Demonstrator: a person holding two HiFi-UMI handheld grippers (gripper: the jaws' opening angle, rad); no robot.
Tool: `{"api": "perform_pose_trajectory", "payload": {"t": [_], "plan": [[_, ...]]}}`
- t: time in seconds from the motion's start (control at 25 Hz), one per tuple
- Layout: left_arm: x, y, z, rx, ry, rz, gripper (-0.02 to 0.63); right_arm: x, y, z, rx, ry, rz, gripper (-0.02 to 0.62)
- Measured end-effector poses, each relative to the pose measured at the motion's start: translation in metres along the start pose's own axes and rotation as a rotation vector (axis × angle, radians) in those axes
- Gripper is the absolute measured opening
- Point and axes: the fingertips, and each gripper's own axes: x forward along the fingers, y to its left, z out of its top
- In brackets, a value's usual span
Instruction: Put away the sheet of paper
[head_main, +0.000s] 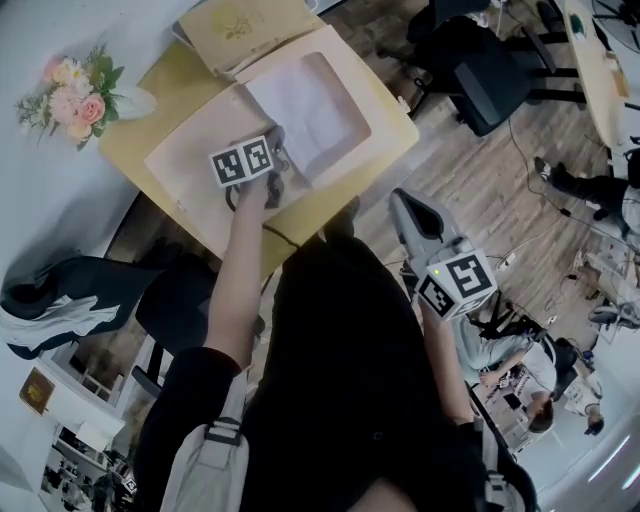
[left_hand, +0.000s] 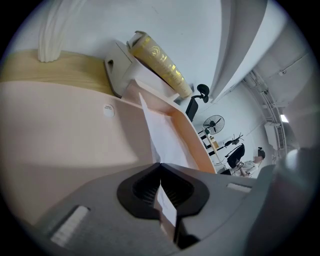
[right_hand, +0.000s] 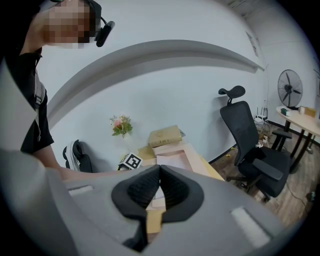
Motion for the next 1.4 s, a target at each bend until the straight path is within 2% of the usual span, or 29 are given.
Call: {"api": "perform_pose_trajectory", "payload": {"t": [0.2, 0.44, 0.48, 0.56, 0.6, 0.96, 1.24, 1.4], "plan": [[0.006, -0.009, -0.002, 0.034, 0.007, -0.024, 0.012, -0.007, 0.004, -0.005, -0.002, 0.003, -0.006, 0.002], [0.002, -0.014, -0.002, 0.087, -0.008, 0.000, 0.018, -0.015, 0.010, -0.010, -0.008, 0.005, -0.002, 0.002], [0.000, -0.014, -0.003, 0.085, -0.010, -0.001, 0.035, -0.015, 0.011, -0.011, -0.009, 0.007, 0.001, 0.002], [-0.005, -0.011, -0.009, 0.074, -0.009, -0.002, 0.121, -0.017, 0.014, -0.016, -0.008, 0.011, 0.006, 0.002], [-0.007, -0.009, -0.012, 0.066, -0.009, 0.000, 0.129, -0.018, 0.015, -0.018, -0.008, 0.014, 0.009, 0.002], [-0.032, -0.003, -0.029, 0.013, -0.069, 0.033, 0.129, -0.033, 0.016, -0.035, -0.023, 0.026, 0.045, 0.002], [-0.066, -0.016, -0.039, -0.013, -0.167, 0.107, 0.129, -0.046, 0.009, -0.022, -0.095, -0.033, 0.168, 0.002], [-0.089, -0.043, -0.061, -0.045, -0.230, 0.144, 0.129, -0.071, -0.007, -0.019, -0.114, -0.064, 0.218, 0.002]]}}
